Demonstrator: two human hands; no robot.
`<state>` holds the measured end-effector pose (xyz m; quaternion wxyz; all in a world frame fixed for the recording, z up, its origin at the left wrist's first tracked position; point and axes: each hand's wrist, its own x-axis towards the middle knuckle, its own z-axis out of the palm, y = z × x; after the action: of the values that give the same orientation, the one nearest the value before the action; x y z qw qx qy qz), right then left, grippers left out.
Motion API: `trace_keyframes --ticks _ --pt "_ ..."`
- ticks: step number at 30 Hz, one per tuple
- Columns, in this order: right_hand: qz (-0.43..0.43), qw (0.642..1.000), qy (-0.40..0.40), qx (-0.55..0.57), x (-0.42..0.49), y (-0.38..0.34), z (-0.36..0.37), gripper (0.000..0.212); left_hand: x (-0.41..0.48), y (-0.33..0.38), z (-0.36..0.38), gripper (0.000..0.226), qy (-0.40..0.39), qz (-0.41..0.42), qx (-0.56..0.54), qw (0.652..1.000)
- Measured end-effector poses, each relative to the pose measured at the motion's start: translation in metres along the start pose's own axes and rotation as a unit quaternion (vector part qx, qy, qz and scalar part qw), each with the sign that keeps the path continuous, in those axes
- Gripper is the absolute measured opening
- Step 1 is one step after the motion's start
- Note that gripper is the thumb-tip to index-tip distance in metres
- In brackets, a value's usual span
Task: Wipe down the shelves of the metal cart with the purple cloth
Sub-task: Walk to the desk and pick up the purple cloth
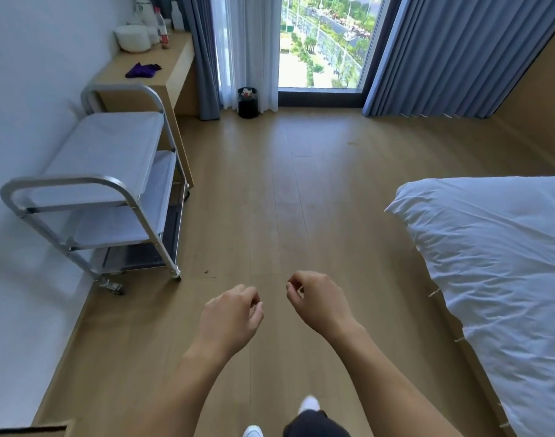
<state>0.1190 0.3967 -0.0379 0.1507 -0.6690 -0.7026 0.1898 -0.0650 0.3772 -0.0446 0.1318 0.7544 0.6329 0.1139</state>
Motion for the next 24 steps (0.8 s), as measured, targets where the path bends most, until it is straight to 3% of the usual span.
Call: trace_keyframes --ticks 8,15,24 --pt "-0.013 1.000 -0.016 0.012 0.138 0.041 0.001 0.019 0.150 0.004 0.020 0.020 -0.014 0.002 0.023 1.000" --pt "-0.036 0.999 -0.021 0.013 0.275 0.072 -0.048 0.020 0.285 0.033 0.003 0.020 0.008 -0.015 0.025 1.000" --pt "-0.021 0.997 -0.080 0.006 0.384 0.106 -0.047 0.019 0.389 0.022 0.018 0.020 -0.026 -0.055 0.016 0.998"
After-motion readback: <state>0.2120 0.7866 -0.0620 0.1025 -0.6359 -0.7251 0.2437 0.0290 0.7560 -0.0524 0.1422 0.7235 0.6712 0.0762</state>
